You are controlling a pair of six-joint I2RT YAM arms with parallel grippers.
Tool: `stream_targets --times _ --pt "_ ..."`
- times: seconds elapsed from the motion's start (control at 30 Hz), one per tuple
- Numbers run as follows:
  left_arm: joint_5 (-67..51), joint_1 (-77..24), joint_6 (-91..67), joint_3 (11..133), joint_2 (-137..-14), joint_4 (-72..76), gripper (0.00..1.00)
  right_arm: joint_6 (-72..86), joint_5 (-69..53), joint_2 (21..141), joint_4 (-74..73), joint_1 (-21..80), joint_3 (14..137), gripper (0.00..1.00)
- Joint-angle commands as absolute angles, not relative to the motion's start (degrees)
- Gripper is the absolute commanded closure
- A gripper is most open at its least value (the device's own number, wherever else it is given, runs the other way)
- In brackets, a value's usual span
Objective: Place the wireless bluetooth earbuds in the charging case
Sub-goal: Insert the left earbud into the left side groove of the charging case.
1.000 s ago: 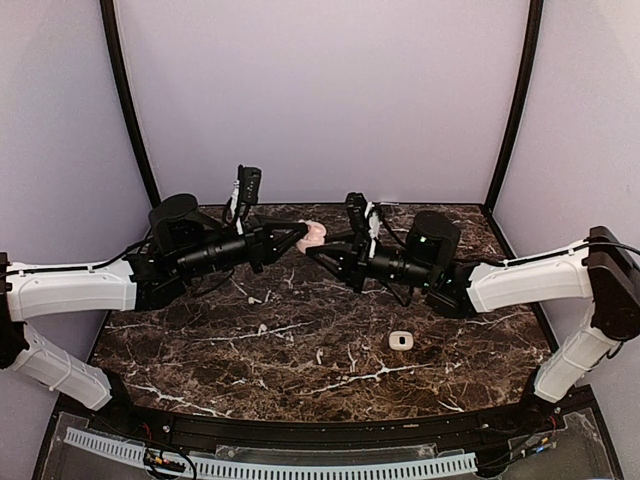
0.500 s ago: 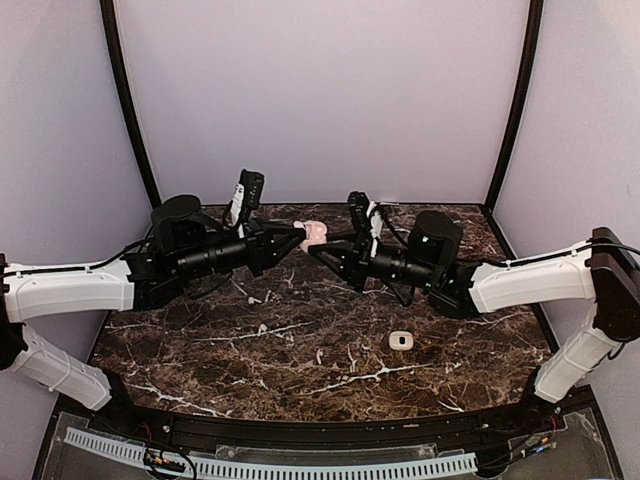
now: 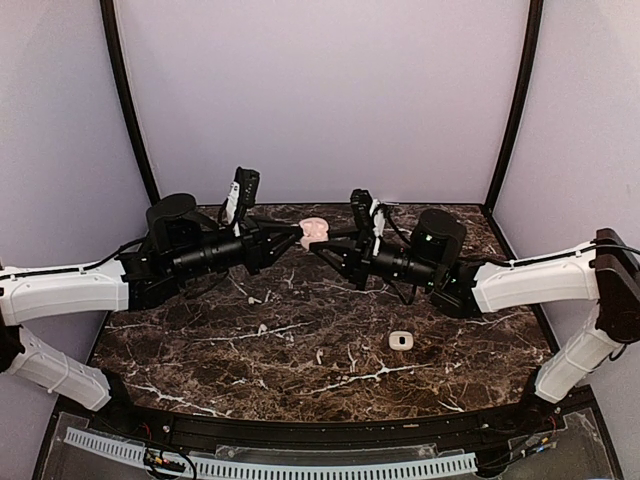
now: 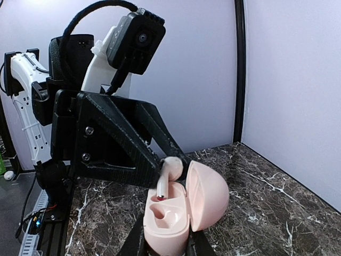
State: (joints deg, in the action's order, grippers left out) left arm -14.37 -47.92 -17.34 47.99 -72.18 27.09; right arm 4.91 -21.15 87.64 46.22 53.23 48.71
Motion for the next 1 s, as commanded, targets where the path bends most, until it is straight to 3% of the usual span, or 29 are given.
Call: stream_targets --times 0.0,0.17,0.5,0.77,0.97 --pt "-16.5 -48.1 -15.8 48.5 -72.2 24.0 0.75 4.5 -21.5 87.3 52.8 53.7 48.8 1.0" --pt "-17.9 -48.2 -14.6 49.2 -72.2 23.4 0.83 4.4 -21.6 88.7 52.4 53.7 48.9 1.0" --pt "-18.4 -48.3 -12.6 49.6 -71.8 21.4 0.86 3.5 -21.3 89.3 51.2 53.7 49.5 1.0" --pt "-20.3 -48.3 -9.6 50.8 -70.0 17.5 0.66 2.8 -20.9 88.6 51.9 53.4 48.9 1.0" --pt "-17.4 -48.1 -10.7 48.5 -64.4 18.5 0.53 6.1 -25.5 86.0 62.0 50.2 41.9 1.0"
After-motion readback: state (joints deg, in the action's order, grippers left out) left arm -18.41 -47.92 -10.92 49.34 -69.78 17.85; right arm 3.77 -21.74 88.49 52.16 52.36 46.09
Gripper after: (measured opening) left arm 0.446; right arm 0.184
